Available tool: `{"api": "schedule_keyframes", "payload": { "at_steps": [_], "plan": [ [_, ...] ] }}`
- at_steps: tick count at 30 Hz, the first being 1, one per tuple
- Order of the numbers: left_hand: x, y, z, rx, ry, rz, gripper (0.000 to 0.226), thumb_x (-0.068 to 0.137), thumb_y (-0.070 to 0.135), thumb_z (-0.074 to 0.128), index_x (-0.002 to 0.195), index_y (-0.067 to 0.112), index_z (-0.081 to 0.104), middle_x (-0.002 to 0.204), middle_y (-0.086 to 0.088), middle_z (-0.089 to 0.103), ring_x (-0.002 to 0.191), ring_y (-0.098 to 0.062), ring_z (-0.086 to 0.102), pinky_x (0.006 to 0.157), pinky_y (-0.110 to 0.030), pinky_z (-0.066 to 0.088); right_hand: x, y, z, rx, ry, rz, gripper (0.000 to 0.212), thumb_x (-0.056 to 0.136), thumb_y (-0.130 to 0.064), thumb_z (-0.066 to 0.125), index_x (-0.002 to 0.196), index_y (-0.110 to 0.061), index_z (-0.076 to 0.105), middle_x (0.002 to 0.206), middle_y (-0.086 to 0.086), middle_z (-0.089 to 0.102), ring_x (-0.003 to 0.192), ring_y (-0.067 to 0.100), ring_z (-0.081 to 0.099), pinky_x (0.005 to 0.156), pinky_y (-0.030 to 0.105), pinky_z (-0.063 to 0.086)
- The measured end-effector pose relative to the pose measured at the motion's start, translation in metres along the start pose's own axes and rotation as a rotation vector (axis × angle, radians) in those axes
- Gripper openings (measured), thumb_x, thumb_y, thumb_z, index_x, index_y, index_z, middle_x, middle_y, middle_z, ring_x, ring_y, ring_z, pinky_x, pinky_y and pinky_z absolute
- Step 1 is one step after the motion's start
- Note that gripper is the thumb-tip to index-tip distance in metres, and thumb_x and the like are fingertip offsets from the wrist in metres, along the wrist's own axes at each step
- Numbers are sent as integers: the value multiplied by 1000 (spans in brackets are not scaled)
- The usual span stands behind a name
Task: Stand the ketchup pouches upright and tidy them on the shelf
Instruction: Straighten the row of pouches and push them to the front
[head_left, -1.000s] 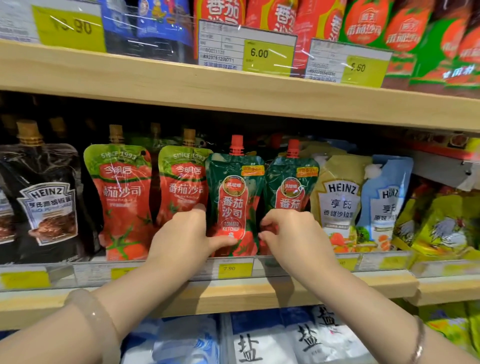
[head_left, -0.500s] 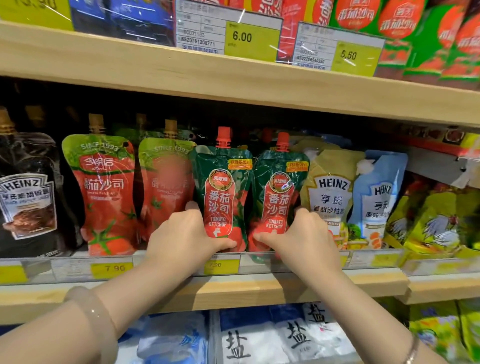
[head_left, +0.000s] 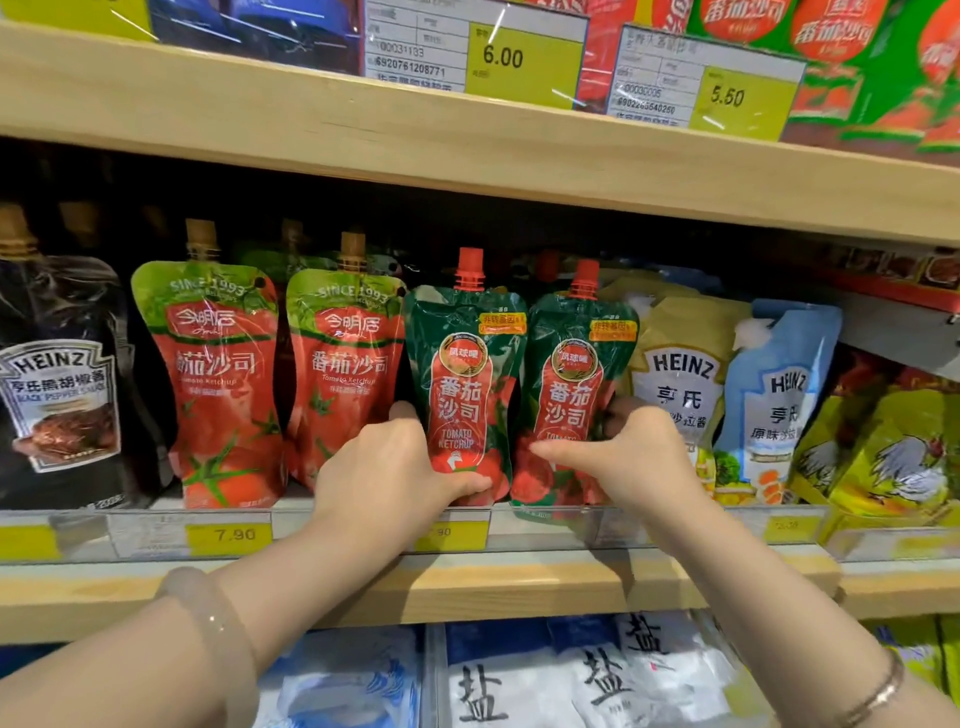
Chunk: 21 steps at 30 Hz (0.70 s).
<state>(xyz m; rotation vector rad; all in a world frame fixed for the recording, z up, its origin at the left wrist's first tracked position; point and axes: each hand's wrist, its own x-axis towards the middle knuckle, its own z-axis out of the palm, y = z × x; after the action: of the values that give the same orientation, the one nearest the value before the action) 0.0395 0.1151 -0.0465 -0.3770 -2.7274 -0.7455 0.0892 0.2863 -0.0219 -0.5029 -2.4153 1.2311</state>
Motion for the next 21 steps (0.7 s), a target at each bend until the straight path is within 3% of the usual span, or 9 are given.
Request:
{"api": "schedule_keyframes", "payload": {
  "at_steps": [3, 6, 11, 14, 18, 21],
  "plan": [
    [1, -1, 0, -17, -1, 1, 65, 59, 65, 68, 88, 15, 37, 69, 4, 51, 74, -27, 62, 60, -36, 53, 6, -2, 2, 152, -74, 67, 31, 59, -27, 85, 68, -8, 62, 63, 17, 68, 36, 16, 48, 37, 21, 35],
    [1, -1, 1, -15, -1, 4, 66, 58, 65, 68, 88, 16, 36, 71, 2, 53, 78, -27, 64, 60, -36, 54, 10, -1, 3, 105, -98, 33, 28, 62, -24, 83, 65, -12, 58, 53, 9, 63, 27, 10, 45, 33, 18, 33],
    [0, 0, 1, 5, 3, 8, 65, 61, 64, 67, 88, 14, 35, 66, 4, 48, 74, -27, 62, 58, -34, 51, 15, -1, -4, 48, -143, -3, 34, 69, -20, 79, 65, -12, 46, 28, -7, 39, 25, 8, 28, 32, 17, 25],
    [0, -1, 0, 9, 2, 5, 65, 61, 64, 67, 88, 14, 34, 69, 3, 50, 74, -27, 62, 59, -35, 53, 15, -4, -13, 21, -229, 26, 32, 71, -19, 77, 69, -8, 47, 32, -3, 38, 24, 7, 26, 32, 13, 22],
    [0, -2, 0, 5, -5, -10, 67, 61, 64, 67, 92, 13, 37, 79, -1, 56, 83, -29, 66, 67, -39, 57, 15, -7, -18, -18, -265, 52, 45, 72, -21, 76, 44, -12, 42, 25, -7, 36, 32, 13, 27, 38, 20, 25],
    [0, 1, 0, -1, -13, -21, 65, 62, 63, 68, 90, 13, 37, 79, -1, 55, 83, -30, 65, 65, -38, 55, 15, -6, -19, -16, -274, 23, 42, 73, -22, 76, 45, -15, 45, 23, -5, 39, 26, 9, 29, 33, 16, 27]
  ]
}}
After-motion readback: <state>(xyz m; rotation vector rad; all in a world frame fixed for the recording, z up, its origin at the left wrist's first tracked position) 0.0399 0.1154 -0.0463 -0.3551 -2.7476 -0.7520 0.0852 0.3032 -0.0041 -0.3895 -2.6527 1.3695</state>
